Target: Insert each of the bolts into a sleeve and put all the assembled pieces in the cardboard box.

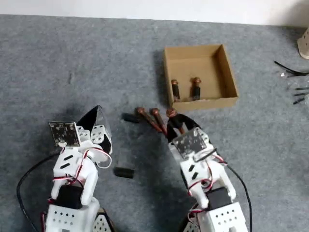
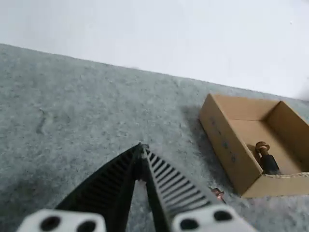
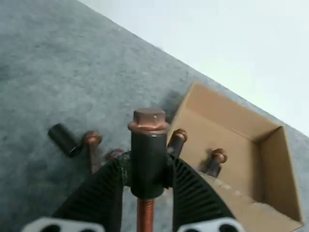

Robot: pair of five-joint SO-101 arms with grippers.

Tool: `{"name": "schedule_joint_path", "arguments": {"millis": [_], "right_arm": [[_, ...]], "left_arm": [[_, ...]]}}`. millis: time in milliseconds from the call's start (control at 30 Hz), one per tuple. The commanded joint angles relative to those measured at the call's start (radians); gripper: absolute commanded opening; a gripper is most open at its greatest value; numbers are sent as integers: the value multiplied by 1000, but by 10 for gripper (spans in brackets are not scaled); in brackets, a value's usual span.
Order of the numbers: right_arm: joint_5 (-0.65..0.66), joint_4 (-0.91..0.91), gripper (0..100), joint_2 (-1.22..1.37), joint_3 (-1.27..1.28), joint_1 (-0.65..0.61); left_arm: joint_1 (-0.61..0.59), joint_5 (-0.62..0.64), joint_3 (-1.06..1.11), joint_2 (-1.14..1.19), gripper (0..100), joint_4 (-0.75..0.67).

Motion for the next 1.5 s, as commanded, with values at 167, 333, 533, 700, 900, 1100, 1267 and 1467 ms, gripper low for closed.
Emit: {"name": "schedule_joint_path", "arguments": {"millis": [167,333,533,700,900,1100,1267,1467], "right_arm": [[-63,-177,5,881,-630,127],[-328,-96,5,1374,-1044,206],[-422,35,6,1696,-1383,208],[-419,38,10,1771,-1408,208],[-416,128,160,1771,-1412,205],[-416,171,270,1767,-1409,203],[-416,349,270,1652,-1403,136],[-385,387,270,1391,-1162,13]], "left_arm": [[19,-15,21,-5,11,2],[19,-15,21,-5,11,3],[24,-15,21,-5,11,3],[24,-15,21,-5,11,3],[24,-15,21,-5,11,3],[24,-15,21,-5,11,3],[21,-15,21,-5,11,3],[-4,-15,21,-7,11,-2]]}}
